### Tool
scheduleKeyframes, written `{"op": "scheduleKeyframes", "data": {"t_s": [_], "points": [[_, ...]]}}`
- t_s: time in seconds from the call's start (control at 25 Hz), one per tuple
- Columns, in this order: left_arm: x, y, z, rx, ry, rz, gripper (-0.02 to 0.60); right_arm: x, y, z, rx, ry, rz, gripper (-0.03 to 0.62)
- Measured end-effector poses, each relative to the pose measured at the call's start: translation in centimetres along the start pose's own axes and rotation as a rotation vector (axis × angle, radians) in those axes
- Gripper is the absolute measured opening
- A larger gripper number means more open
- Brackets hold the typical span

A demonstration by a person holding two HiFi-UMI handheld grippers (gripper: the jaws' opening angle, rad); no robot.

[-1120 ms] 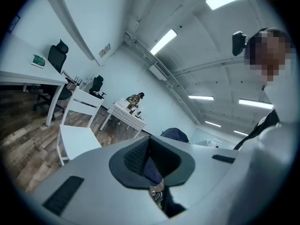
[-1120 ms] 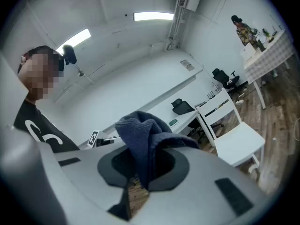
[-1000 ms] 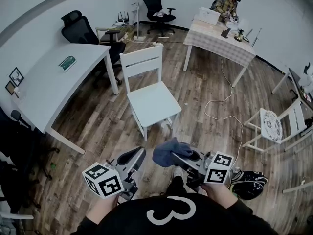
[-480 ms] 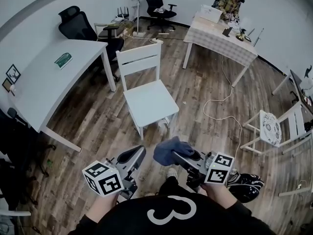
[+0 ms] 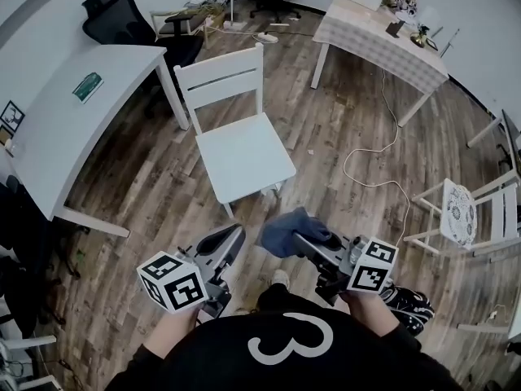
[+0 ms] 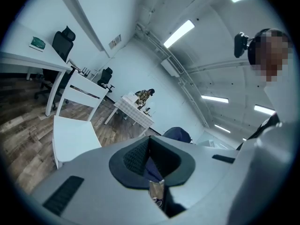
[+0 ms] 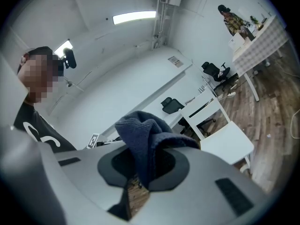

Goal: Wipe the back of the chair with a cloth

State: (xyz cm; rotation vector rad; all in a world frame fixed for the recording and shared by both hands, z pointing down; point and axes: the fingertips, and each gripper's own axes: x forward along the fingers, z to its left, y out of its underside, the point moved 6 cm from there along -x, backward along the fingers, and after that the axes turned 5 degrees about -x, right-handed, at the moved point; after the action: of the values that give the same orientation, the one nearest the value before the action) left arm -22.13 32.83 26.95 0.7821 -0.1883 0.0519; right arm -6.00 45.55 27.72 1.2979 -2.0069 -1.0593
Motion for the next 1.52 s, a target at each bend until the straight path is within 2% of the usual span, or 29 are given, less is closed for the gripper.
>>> {"op": "scheduleKeyframes", "data": {"t_s": [0.16,0.32,0.72,1.0,1.4,1.52], "points": [[5.4,-1.3,0.9,-0.007,-0.005,0.000,0.014,0.0,-2.2,-5.4,0.046,-0.008,0.016,0.048],[8.7,-2.5,1.5,-0.005,-0.064,-0.003,0.014,-0.2,-3.9,-9.5,0.080,-0.013,0.037,0.048],[10.3,-5.0,5.1,-0.032,-0.150,-0.037,0.014,4.0,-6.3,-15.0,0.065,-0.023,0.091,0.048],[12.1,-9.1,11.2,-0.071,-0.152,-0.050,0.014,10.6,-8.3,-18.2,-0.003,-0.006,0.148,0.048],[12.9,-19.1,22.2,-0.104,-0.181,-0.046,0.014,24.6,-12.3,-23.8,-0.009,0.024,0.195,0.048],[12.6,-21.7,25.2,-0.096,-0.203,-0.073,0.014,29.3,-13.2,-24.7,-0.067,0.024,0.227,0.048]]}}
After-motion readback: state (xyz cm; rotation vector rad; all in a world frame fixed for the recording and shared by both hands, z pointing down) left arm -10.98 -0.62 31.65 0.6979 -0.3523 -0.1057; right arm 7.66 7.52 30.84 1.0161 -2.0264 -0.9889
